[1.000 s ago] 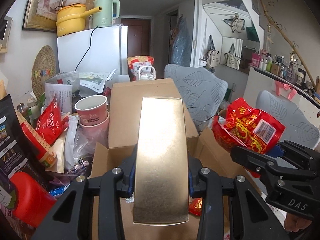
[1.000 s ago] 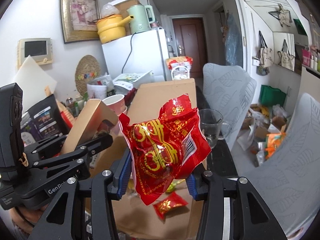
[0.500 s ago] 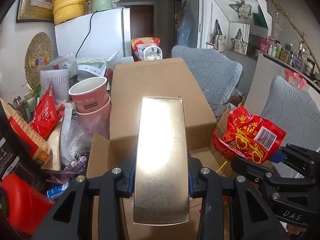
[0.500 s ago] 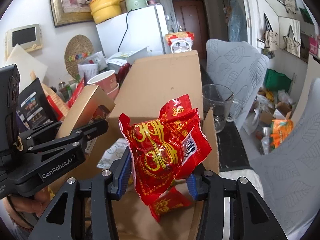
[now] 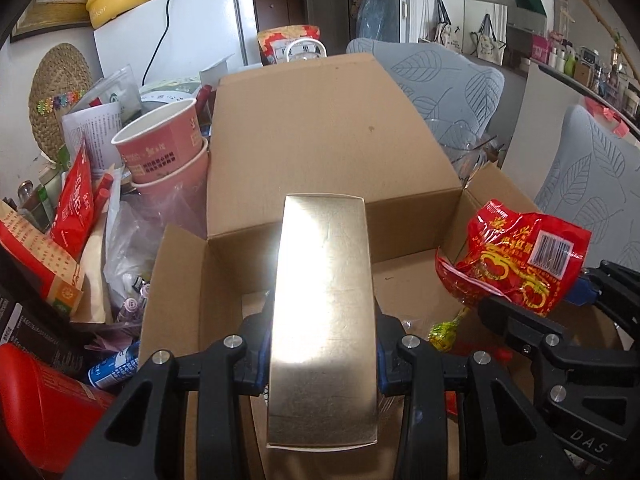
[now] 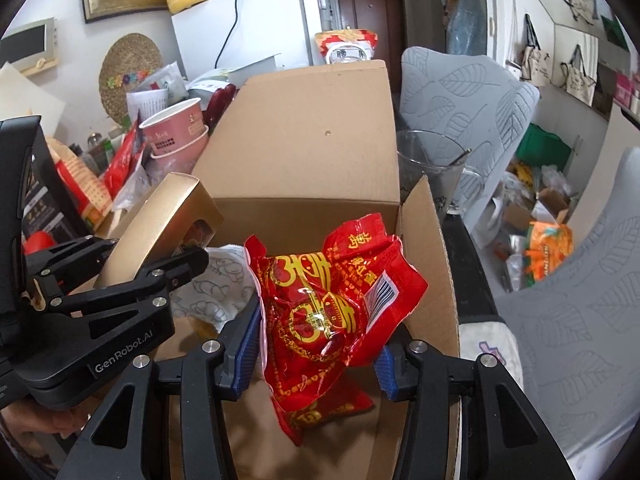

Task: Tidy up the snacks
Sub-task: 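Open the right tool to drop the red bag while the left tool lowers the gold box into the box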

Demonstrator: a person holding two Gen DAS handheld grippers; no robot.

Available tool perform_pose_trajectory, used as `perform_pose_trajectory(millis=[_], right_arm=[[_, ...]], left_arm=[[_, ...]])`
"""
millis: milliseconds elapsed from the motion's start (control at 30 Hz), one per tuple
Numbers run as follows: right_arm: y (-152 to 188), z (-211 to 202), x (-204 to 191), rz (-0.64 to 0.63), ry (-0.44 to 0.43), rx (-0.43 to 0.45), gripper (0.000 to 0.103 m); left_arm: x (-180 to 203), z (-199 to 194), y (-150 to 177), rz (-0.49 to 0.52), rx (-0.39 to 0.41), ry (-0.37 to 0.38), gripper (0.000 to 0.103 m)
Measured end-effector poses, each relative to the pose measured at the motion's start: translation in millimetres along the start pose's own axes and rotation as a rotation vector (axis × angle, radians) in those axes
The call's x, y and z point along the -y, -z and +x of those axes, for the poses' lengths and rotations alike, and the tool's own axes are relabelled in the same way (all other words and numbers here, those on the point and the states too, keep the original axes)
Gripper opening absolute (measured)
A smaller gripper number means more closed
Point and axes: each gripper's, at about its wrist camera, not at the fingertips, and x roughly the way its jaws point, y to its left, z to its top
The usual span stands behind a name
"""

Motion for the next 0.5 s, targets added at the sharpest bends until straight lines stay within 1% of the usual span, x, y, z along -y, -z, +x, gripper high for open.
perform_pose_trajectory(millis=[167, 200, 267, 367, 433, 500], right_arm=[[1, 3, -6, -0.03, 0.047, -0.008, 0.05], [1, 4, -8, -0.041, 0.058, -0.009, 0.051], [2, 6, -12, -0.061, 0.068, -0.012, 0.056], [1, 7, -14, -0.069, 0.073, -0.007, 0.056], [2, 9, -13, -0.068, 0.083, -0.017, 0.057], [2, 11, -12, -0.071, 0.097, -0.023, 0.057]], left_arm=[[0, 14, 2, -0.011, -0.059, 0.001, 0.038], [-1, 16, 1, -0.011, -0.065, -0.003, 0.038], [-1, 17, 1, -0.01, -0.071, -0.007, 0.038], [0, 20, 2, -0.003, -0.09, -0.014, 0.039], [-1, 23, 2, -0.012, -0.108, -0.011, 0.043], [-1, 25, 2, -0.013, -0.119, -0.024, 0.05]])
